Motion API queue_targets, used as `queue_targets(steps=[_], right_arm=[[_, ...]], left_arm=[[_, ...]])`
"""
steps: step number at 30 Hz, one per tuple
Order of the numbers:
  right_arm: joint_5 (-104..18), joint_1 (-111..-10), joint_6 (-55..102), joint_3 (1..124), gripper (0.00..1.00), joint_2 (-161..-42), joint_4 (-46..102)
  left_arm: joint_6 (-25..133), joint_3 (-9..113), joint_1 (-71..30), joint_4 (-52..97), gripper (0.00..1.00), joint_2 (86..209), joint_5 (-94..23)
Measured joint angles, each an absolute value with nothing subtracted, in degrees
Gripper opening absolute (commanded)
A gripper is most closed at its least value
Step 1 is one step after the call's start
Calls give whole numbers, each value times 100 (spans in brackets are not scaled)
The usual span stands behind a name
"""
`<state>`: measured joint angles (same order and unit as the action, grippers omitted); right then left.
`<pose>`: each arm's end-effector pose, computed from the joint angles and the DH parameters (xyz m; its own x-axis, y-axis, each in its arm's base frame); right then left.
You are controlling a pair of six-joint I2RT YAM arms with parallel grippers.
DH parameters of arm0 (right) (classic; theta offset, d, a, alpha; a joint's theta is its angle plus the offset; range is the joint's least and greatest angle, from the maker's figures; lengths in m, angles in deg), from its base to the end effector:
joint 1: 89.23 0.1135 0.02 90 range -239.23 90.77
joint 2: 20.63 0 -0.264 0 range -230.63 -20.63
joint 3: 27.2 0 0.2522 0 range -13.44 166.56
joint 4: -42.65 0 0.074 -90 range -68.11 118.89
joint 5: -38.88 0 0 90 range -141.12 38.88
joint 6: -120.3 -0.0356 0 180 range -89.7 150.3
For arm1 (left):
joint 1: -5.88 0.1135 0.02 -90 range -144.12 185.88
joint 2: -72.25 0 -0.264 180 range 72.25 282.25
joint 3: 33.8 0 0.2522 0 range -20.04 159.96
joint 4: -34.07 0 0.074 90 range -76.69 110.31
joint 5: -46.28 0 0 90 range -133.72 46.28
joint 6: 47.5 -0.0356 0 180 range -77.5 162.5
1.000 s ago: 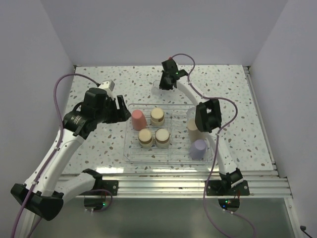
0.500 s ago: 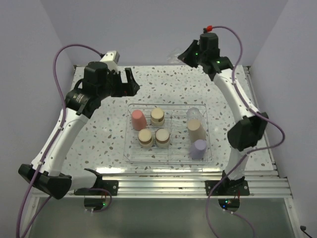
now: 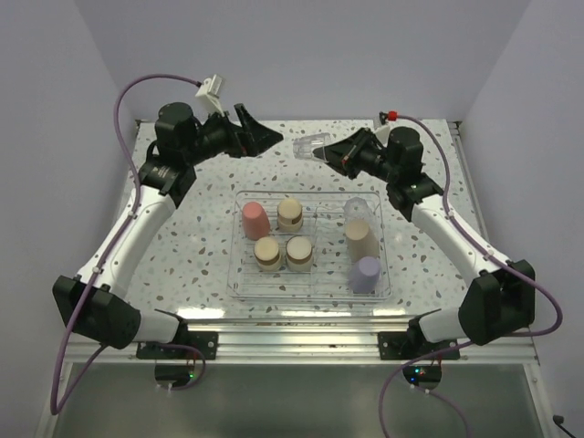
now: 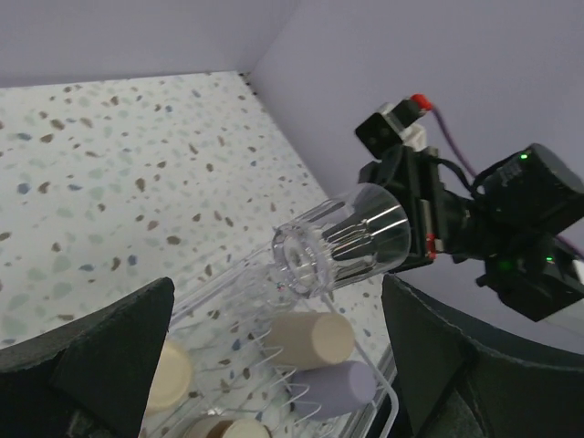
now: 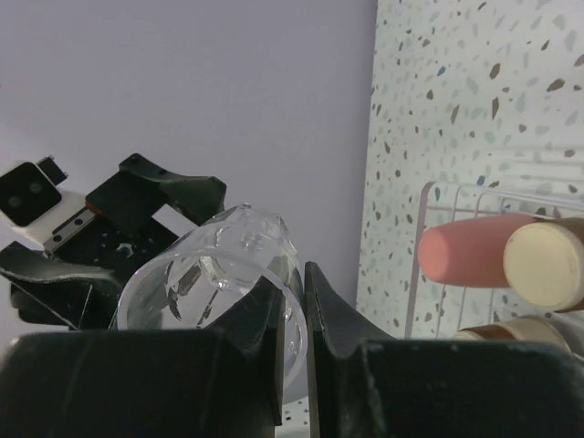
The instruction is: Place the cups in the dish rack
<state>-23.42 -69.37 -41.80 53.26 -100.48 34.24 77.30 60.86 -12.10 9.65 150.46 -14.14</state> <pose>0.3049 0.1277 0.3617 -0.7376 0.6294 -0.2445 -0.1041 0.2517 0.9622 0.2912 -0.1130 0.4288 -0.5269 -0.3508 -0.7742 0.5270 0.5798 -0.6214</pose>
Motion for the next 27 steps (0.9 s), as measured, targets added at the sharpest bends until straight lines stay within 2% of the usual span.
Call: queue_targets(steps=[5, 20, 27], right_arm=[[-2007, -6937, -4717, 5238, 0, -9930, 3983], [-1710, -6758, -5061, 5236, 0, -9563, 4414], [-1710, -6699, -5052, 5236, 0, -9572, 4350]], left_arm=[[8681, 5741, -1177, 2517, 97, 15158, -520], [10233, 5059, -1243, 4989, 94, 15497, 492], [10664, 5059, -1568, 5632, 83, 15674, 870]])
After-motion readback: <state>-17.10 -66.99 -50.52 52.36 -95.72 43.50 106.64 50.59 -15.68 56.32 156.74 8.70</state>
